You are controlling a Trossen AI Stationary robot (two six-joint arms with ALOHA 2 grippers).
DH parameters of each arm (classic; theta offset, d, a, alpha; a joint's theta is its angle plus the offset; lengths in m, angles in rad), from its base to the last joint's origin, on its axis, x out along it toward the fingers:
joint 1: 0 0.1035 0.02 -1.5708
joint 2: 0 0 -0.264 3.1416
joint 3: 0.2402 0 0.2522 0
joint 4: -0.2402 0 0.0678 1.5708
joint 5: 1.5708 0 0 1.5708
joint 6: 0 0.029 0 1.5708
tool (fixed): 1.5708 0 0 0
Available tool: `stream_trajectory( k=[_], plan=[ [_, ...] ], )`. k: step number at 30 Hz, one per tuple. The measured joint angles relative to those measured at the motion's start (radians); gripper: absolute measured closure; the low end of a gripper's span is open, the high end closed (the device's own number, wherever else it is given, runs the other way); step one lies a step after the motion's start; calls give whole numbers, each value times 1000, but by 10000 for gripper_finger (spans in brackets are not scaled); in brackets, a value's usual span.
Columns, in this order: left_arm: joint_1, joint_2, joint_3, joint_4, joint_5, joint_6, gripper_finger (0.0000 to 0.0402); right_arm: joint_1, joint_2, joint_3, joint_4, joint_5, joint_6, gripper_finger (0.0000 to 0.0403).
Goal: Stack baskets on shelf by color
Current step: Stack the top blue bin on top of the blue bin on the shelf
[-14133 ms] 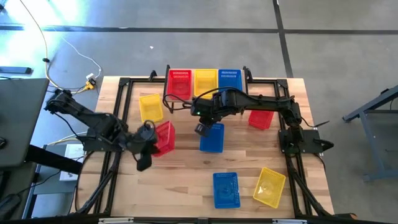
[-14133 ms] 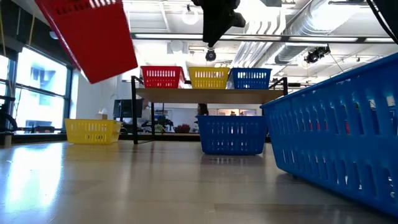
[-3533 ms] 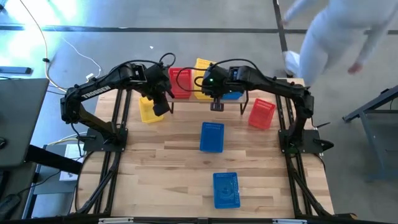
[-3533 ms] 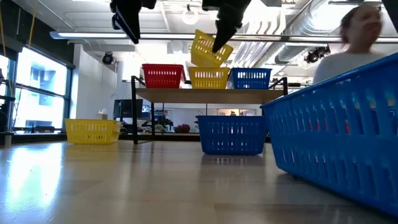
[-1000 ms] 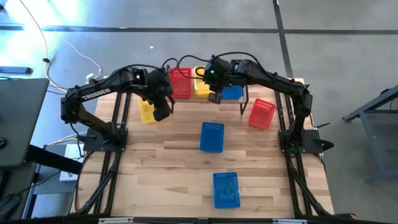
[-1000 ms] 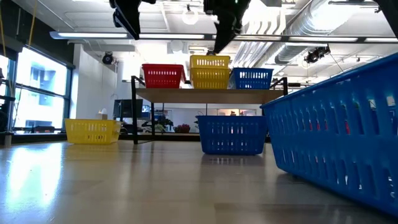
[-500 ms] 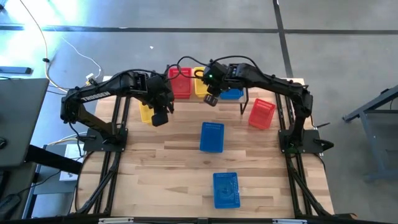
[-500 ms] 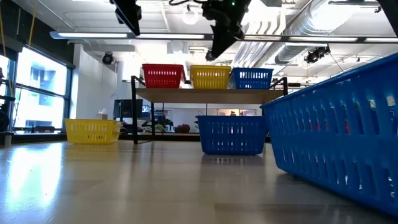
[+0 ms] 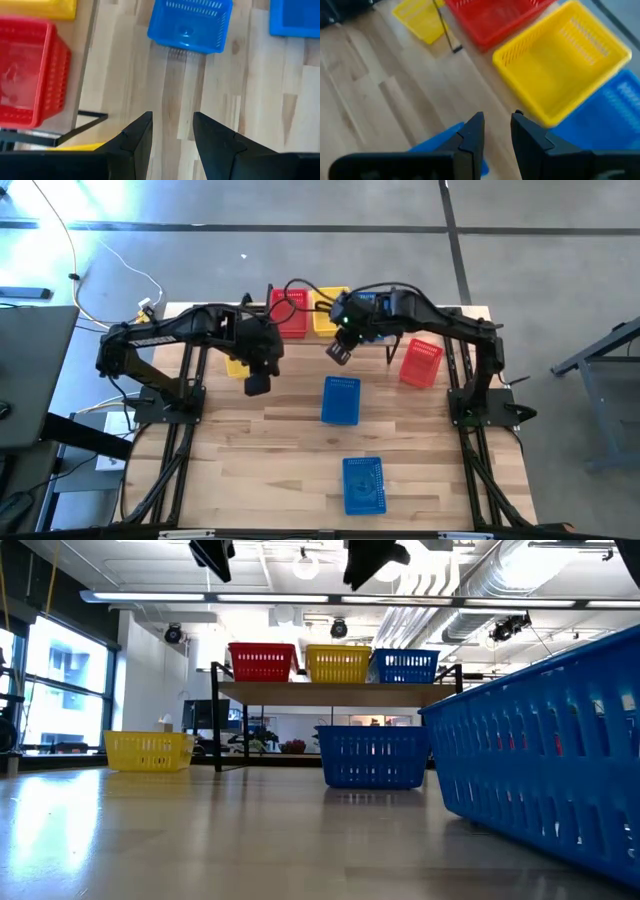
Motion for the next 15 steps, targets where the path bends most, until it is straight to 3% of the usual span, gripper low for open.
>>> stream_trajectory(
  k=[7, 15],
  plan=[
    [-61, -1, -15, 6, -2, 43, 271, 116, 3, 8, -125, -28, 231, 320],
    [-108, -38, -178, 40, -3, 60, 271, 260, 31, 7, -242, -24, 500, 320]
  ],
)
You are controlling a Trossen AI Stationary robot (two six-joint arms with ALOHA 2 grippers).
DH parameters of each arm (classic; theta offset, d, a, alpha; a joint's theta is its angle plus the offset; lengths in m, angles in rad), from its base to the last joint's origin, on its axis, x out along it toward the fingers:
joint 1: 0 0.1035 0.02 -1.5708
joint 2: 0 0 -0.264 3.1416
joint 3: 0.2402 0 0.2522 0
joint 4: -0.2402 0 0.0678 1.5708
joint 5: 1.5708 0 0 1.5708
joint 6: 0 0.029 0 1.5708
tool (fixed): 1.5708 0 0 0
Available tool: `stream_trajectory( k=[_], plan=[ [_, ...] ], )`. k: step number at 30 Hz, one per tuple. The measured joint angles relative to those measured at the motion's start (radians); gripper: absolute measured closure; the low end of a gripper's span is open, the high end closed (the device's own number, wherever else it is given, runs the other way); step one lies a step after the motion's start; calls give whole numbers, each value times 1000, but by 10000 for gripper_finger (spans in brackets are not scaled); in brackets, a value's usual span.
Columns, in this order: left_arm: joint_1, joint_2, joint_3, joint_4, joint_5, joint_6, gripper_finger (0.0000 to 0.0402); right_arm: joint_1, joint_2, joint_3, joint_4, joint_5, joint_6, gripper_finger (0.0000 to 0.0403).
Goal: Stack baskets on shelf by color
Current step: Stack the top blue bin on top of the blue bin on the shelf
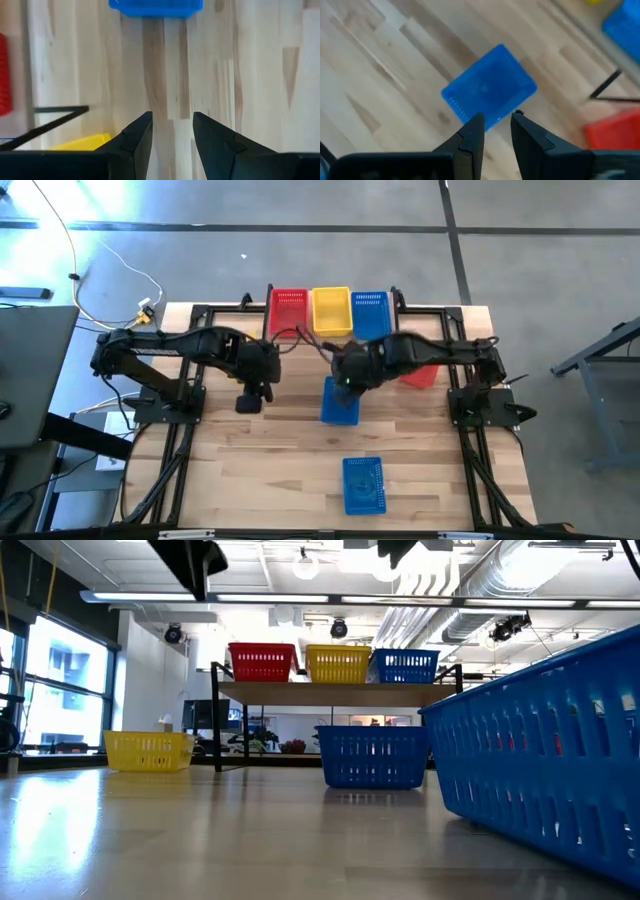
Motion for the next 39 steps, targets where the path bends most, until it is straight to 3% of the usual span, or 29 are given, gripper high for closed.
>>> stream_trajectory(
  k=[10, 23, 32, 39],
  plan=[
    [-24, -15, -120, 52, -7, -46, 271, 90, 110, 0, -32, 3, 160, 320],
    [-69, -33, -131, 40, -55, -60, 271, 149, 222, -10, -31, 58, 147, 320],
    [-69, -84, -131, 44, -75, -61, 271, 156, 114, -321, -30, -7, 320, 320],
    [-69, -97, -131, 49, -75, -71, 271, 137, -29, -536, 174, -25, 396, 320]
  ],
)
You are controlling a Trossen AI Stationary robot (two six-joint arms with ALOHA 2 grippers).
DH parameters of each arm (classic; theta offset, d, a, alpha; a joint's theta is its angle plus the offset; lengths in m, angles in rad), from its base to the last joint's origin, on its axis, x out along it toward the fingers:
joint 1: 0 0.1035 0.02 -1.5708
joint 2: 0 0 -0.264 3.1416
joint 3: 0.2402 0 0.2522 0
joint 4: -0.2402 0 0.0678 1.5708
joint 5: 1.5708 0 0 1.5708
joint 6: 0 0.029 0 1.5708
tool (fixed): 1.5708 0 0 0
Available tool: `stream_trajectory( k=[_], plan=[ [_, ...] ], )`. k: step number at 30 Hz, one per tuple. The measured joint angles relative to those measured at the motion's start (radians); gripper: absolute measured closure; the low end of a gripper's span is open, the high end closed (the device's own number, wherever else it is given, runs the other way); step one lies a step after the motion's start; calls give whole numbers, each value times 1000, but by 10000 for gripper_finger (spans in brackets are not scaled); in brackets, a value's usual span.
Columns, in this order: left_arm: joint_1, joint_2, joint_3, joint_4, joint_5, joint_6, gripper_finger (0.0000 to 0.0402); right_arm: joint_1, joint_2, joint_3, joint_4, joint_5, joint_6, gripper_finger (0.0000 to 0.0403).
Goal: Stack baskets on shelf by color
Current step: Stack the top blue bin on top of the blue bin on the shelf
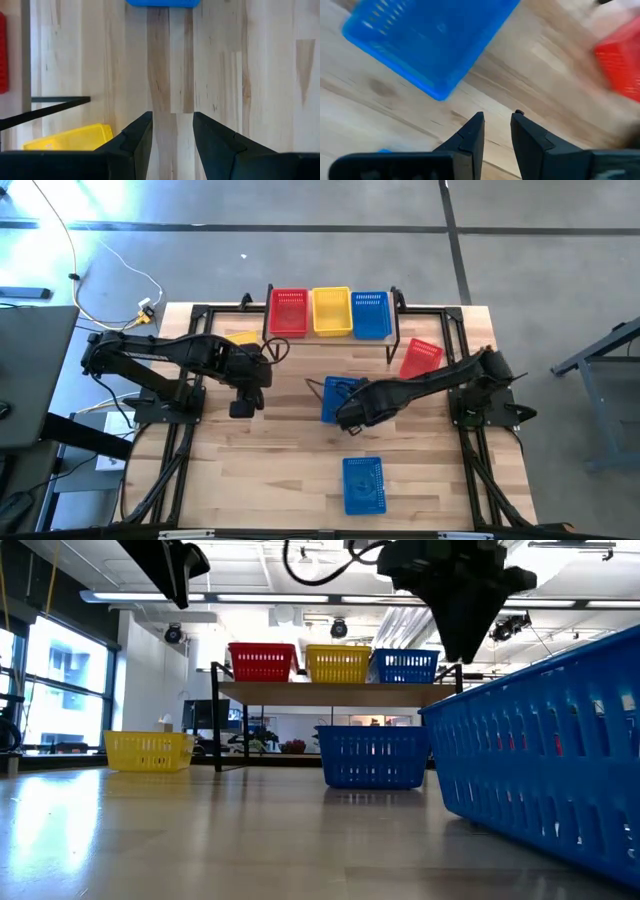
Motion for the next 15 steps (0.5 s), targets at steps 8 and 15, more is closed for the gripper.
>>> stream_trajectory(
  k=[8, 15],
  plan=[
    [0, -1, 0, 0, 0, 3, 271, -38, -145, -282, 409, -18, 116, 320],
    [0, -1, 0, -1, 0, 4, 271, -57, -145, -413, 615, -20, 161, 320]
  ],
)
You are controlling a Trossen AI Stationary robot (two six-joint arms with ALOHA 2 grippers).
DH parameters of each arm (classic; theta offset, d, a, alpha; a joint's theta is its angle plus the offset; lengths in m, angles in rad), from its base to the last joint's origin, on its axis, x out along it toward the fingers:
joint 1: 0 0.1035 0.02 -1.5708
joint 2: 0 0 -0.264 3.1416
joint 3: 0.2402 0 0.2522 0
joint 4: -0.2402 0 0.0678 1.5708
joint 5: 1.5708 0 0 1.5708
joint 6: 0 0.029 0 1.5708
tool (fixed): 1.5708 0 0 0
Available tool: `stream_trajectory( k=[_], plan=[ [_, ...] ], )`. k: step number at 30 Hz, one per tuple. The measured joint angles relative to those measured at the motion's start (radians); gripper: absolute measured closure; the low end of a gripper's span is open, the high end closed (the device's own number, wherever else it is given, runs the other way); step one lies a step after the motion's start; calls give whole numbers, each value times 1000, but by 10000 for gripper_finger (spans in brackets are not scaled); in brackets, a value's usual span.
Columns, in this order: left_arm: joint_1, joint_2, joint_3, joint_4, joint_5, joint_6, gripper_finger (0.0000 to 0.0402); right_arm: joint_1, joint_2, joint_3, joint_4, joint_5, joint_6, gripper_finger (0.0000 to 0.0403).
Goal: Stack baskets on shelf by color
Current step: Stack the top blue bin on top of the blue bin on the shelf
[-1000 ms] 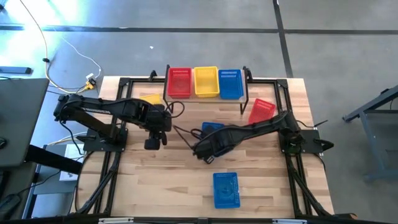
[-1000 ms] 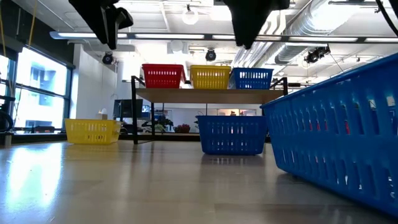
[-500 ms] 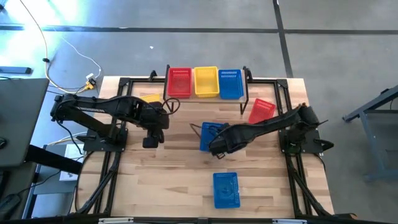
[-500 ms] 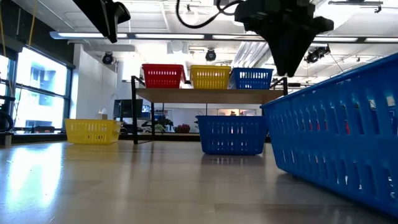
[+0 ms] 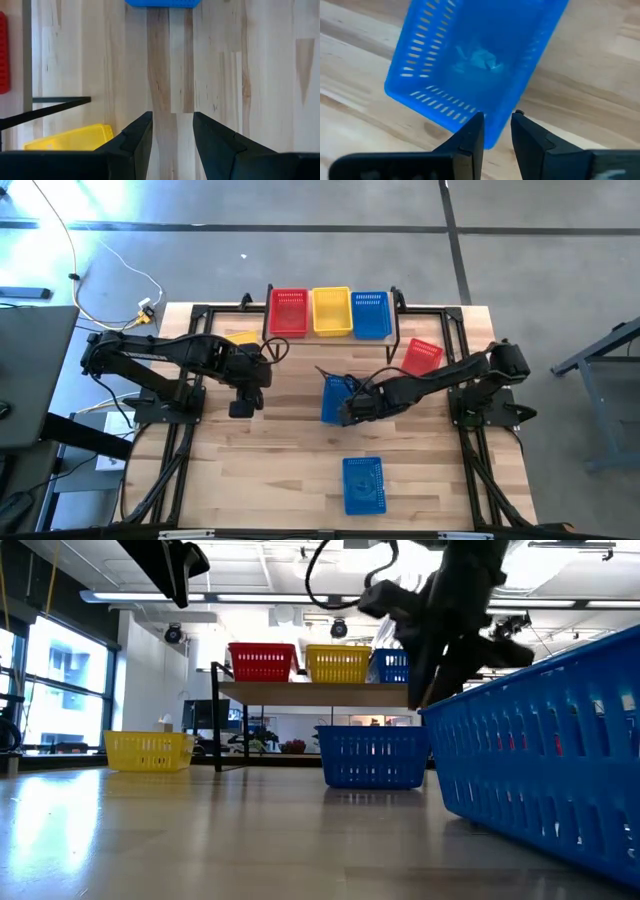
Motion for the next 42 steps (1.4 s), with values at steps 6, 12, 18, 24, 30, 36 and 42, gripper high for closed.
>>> stream_trajectory(
  k=[6, 12, 18, 24, 30, 36, 42],
  plan=[
    [0, 0, 0, -1, 0, 7, 271, -13, 0, -46, 28, 6, 19, 320],
    [0, 0, 0, -1, 0, 15, 271, -13, 0, -95, 88, 20, 49, 320],
    [0, 0, 0, -1, 0, 25, 271, -13, 3, -148, 198, 6, 66, 325],
    [0, 0, 0, -1, -3, 26, 271, -14, 3, -149, 186, 2, 53, 394],
    [0, 0, 0, -1, -3, 36, 271, -13, -9, -148, 170, -5, 52, 399],
    [5, 1, 0, 1, -3, 61, 271, 11, -58, -94, 126, 24, 42, 401],
    [12, 1, 0, 1, -9, 61, 271, 41, -125, -45, 82, 123, 44, 402]
  ],
)
